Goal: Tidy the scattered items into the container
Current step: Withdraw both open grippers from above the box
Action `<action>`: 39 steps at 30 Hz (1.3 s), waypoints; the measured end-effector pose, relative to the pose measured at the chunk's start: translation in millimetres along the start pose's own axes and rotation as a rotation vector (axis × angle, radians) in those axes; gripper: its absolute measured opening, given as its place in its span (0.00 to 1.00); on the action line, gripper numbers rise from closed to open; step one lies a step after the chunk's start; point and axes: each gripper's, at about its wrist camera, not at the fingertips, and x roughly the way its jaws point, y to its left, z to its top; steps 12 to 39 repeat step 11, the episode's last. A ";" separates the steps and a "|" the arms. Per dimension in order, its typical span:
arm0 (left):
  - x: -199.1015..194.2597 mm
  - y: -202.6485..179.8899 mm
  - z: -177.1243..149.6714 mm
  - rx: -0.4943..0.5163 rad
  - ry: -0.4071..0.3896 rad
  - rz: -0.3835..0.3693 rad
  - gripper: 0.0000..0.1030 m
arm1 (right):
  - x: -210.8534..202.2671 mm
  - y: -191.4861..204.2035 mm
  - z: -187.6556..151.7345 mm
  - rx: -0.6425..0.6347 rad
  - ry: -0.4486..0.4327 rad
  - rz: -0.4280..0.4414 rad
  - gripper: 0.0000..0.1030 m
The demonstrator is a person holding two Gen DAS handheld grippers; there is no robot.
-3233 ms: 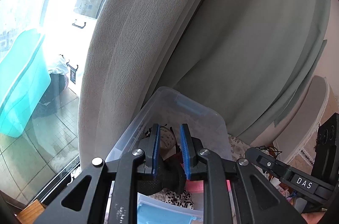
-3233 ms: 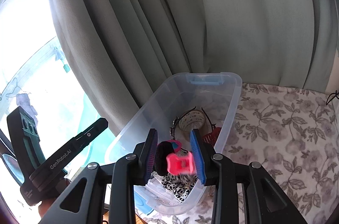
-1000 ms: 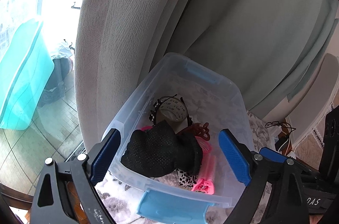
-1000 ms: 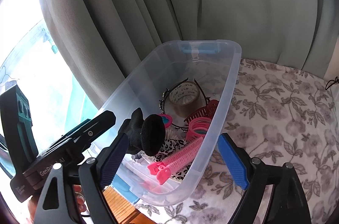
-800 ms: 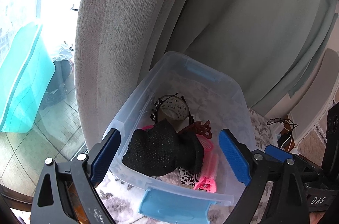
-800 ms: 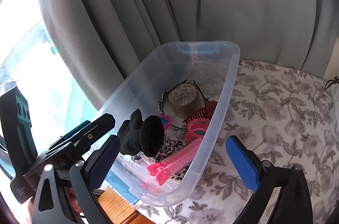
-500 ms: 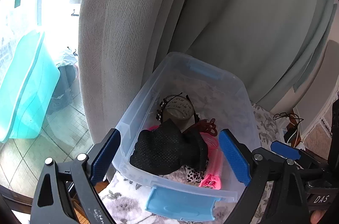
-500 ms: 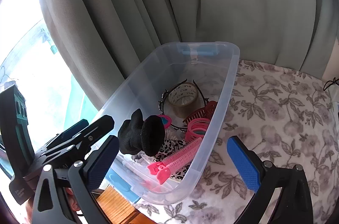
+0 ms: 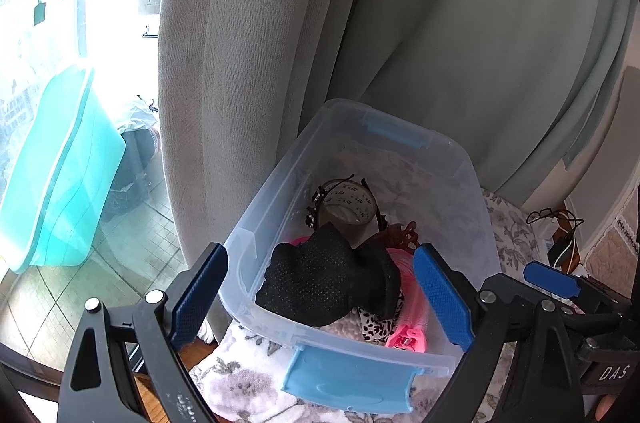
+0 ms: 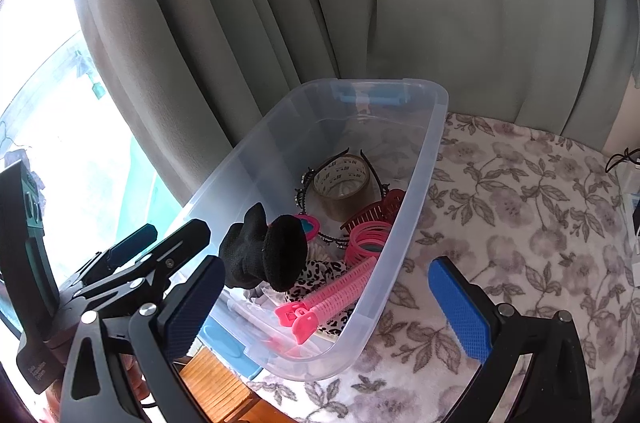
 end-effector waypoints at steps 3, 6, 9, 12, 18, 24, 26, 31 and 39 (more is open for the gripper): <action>-0.3 2.0 -0.7 -0.001 0.002 -0.003 0.91 | -0.2 0.3 0.3 -0.002 -0.001 0.000 1.00; 0.3 4.5 -0.6 0.001 0.005 0.002 0.91 | 0.7 0.1 0.0 -0.004 0.004 -0.005 1.00; 0.6 5.9 -2.1 0.004 0.004 0.005 0.91 | 1.2 -0.4 -0.5 -0.002 0.006 -0.006 1.00; 1.3 6.6 -0.8 0.001 0.006 0.006 0.91 | 1.0 -1.4 -0.5 0.000 0.004 -0.005 1.00; 1.3 6.6 -0.8 0.001 0.006 0.006 0.91 | 1.0 -1.4 -0.5 0.000 0.004 -0.005 1.00; 1.3 6.6 -0.8 0.001 0.006 0.006 0.91 | 1.0 -1.4 -0.5 0.000 0.004 -0.005 1.00; 1.3 6.6 -0.8 0.001 0.006 0.006 0.91 | 1.0 -1.4 -0.5 0.000 0.004 -0.005 1.00; 1.3 6.6 -0.8 0.001 0.006 0.006 0.91 | 1.0 -1.4 -0.5 0.000 0.004 -0.005 1.00; 1.3 6.6 -0.8 0.001 0.006 0.006 0.91 | 1.0 -1.4 -0.5 0.000 0.004 -0.005 1.00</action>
